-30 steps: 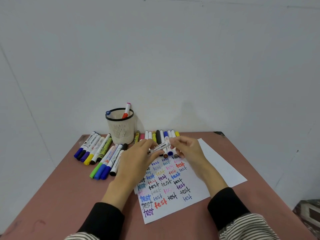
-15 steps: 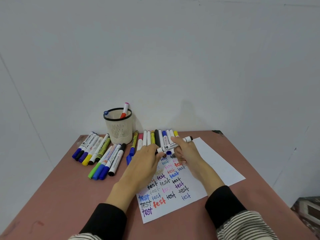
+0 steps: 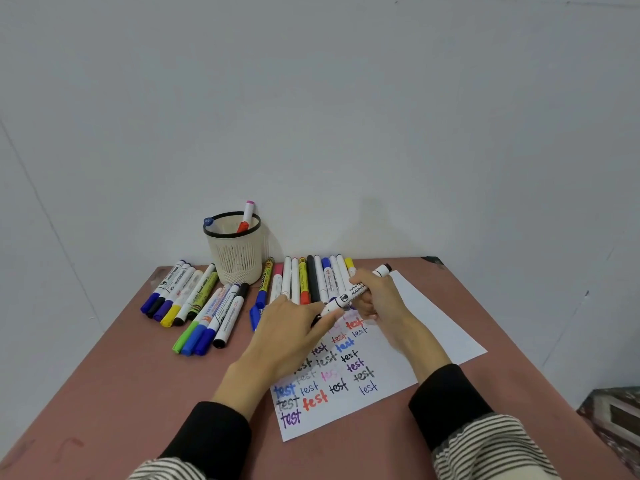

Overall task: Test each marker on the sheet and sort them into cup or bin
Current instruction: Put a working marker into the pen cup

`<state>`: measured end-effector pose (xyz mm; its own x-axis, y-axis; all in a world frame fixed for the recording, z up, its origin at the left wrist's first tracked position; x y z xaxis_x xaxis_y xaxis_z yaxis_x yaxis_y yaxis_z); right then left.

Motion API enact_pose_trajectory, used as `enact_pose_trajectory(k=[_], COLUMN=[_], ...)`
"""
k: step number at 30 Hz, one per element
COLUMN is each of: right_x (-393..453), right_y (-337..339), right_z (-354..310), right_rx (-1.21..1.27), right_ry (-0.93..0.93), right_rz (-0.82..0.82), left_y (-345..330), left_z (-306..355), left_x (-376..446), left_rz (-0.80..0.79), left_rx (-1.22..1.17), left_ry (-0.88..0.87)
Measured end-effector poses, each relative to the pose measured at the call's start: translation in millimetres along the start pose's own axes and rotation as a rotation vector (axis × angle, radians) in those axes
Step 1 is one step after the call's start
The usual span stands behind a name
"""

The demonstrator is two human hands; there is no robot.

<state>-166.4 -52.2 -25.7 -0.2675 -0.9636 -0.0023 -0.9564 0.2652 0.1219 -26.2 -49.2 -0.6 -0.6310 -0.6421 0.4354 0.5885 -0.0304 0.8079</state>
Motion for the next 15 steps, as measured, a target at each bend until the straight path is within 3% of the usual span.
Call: enact_pose_trajectory(k=[6, 9, 15], right_x=[-0.9, -1.6, -13.7], right_y=[25.5, 27.0, 27.0], right_z=[7.0, 6.9, 5.9], right_rx=[0.153, 0.228, 0.034], right_ry=[-0.024, -0.028, 0.047], right_rz=[0.185, 0.158, 0.149], left_y=[0.2, 5.9, 9.5], left_z=[-29.4, -39.4, -42.7], left_x=[0.2, -0.2, -5.2], left_rz=[0.031, 0.129, 0.193], left_rx=[-0.322, -0.415, -0.539], left_ry=[0.180, 0.233, 0.288])
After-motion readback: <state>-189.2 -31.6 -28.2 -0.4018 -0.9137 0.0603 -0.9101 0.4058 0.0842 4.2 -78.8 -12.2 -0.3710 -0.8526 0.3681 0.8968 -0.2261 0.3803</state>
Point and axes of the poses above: each hand's wrist, its own x-axis towards the middle knuckle, its own y-axis out of the back of the hand, z = x × y, the point moved 9 cm from there along x, towards the middle knuckle, and after that the axes turned 10 degrees about -x, right-handed, at the moved point
